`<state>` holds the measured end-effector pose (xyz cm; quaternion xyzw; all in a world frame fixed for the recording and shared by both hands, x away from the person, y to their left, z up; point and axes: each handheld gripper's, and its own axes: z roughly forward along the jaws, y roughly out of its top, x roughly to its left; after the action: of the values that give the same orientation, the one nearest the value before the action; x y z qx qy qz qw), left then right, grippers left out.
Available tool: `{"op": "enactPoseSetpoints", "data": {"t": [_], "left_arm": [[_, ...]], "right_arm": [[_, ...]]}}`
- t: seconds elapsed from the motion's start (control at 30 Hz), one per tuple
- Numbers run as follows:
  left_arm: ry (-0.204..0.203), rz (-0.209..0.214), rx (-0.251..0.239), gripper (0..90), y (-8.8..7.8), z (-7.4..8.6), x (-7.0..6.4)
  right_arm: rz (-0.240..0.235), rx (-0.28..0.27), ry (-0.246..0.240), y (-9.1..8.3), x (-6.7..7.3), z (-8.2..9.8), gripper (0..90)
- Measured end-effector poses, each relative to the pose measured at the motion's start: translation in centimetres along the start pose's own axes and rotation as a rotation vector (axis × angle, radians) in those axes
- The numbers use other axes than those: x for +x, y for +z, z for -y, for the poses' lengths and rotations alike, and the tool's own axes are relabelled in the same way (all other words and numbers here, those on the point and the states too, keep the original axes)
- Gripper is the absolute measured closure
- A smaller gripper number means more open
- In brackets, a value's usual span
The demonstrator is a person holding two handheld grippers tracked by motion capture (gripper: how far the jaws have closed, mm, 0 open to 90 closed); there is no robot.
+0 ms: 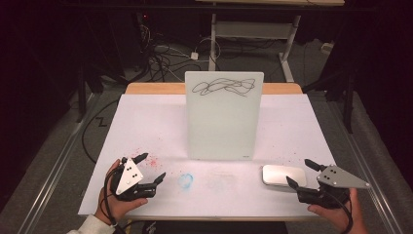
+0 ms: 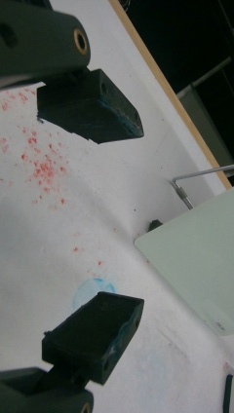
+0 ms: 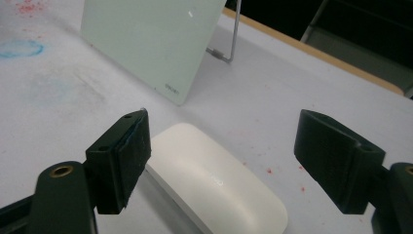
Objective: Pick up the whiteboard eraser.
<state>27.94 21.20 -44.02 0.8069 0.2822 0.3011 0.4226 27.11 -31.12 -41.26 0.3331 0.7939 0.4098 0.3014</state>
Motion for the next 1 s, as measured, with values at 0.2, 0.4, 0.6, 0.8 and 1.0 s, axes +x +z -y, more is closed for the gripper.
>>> {"op": "enactPoseSetpoints", "data": {"t": [0.2, 0.4, 0.6, 0.8, 1.0], "left_arm": [[0.012, -0.011, 0.017, 17.3, -0.2, 0.1, 0.0], [0.018, 0.007, 0.059, 17.3, 0.3, 0.3, -0.1], [0.047, 0.033, 0.086, 17.3, 0.6, 0.4, -0.6], [0.055, 0.043, 0.104, 17.2, 0.8, 0.5, -0.7], [0.071, 0.068, 0.125, 17.3, 1.1, 0.6, -0.9]], "right_arm": [[-0.069, 0.097, -0.027, 0.7, -1.1, 0.1, 21.7], [-0.151, 0.25, -0.133, 2.0, -2.1, -1.2, 22.2], [-0.261, 0.473, -0.296, 4.5, -2.3, -3.0, 22.9], [-0.303, 0.616, -0.436, 6.7, -1.8, -4.0, 23.5], [-0.351, 0.698, -0.487, 7.9, -2.0, -4.5, 25.0]]}}
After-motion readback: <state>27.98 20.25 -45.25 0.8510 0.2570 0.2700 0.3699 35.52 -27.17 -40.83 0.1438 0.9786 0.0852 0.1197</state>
